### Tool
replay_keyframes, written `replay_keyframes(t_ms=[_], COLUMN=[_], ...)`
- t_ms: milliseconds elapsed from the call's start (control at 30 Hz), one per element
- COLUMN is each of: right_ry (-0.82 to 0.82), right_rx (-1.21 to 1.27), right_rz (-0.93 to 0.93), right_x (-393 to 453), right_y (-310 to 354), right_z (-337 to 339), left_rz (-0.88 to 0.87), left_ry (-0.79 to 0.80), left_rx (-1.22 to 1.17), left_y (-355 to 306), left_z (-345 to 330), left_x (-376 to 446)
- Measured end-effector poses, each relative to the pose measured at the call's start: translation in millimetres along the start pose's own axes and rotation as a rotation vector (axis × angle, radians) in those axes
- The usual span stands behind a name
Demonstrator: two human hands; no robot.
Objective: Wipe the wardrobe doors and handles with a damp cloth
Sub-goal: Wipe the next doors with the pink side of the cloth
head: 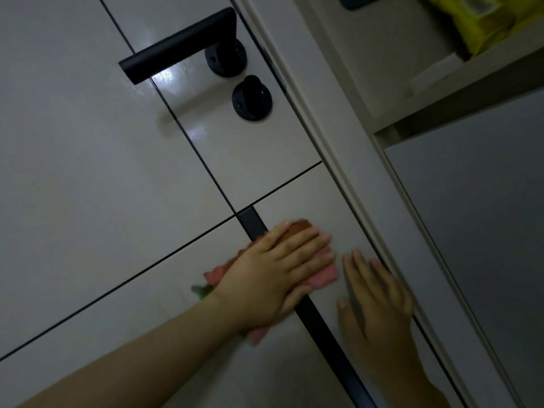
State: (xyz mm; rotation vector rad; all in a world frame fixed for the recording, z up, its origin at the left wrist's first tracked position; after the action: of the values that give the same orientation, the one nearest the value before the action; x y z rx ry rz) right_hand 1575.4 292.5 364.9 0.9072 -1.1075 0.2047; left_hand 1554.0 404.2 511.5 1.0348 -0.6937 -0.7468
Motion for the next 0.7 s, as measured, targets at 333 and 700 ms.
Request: replay_keyframes(t_ms=[333, 700], right_ry=[-0.105, -0.026], right_rx=[0.081, 0.063], right_rz=[0.015, 0.038], right_x=[-8.9, -31.1], right_y=[-7.6, -22.6], right_z=[-6.4, 2.0], left_rz=[0.417, 0.357], left_ry=[-0.165, -0.108], left_rx=[0.023, 0.009], left_y=[7.1, -33.4], left_z=[2.0, -11.5], left_x=[23.8, -30.9])
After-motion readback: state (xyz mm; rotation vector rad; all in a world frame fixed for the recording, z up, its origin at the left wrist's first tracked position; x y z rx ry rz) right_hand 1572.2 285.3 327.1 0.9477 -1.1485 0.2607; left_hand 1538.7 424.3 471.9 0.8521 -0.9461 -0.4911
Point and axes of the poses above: each hand's wrist, its own x-axis towards the middle knuckle, its own z-axis out of the back of the hand, y = z × x, the point moved 3 cm from there along x, towards the middle knuckle, and after that the axes turned 5 degrees about z, right-handed, at the moved point
